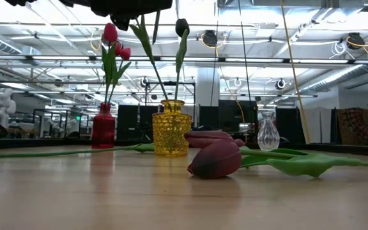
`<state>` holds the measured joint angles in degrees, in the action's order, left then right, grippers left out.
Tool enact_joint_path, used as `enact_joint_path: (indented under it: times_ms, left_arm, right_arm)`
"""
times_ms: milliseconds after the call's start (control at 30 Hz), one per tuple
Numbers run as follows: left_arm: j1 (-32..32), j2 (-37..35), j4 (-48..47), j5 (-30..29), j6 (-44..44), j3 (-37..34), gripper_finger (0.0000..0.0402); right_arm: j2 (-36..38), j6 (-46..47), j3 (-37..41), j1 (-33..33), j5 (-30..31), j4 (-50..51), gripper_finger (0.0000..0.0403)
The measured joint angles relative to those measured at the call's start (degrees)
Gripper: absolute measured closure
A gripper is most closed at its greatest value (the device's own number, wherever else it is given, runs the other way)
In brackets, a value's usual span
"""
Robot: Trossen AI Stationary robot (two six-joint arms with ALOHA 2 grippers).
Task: Sort flowers into vase by color
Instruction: Put the black flower into the yellow vase
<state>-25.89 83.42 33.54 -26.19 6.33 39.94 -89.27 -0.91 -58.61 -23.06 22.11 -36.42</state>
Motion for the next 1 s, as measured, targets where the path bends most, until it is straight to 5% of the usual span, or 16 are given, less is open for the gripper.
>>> enact_joint_path:
  times_ms: [533,1000]
  left_arm:
    - [0.0,0.0,-1.4,0.0,0.0,0.0,0.0382]
    - [0.0,0.0,-1.6,-1.2,-2.7,0.0,0.0381]
  right_arm:
    - [0.0,-1.2,0.0,0.1,0.0,-2.0,0.0232]
    - [-0.1,-1.8,0.0,0.1,0.1,-1.9,0.0396]
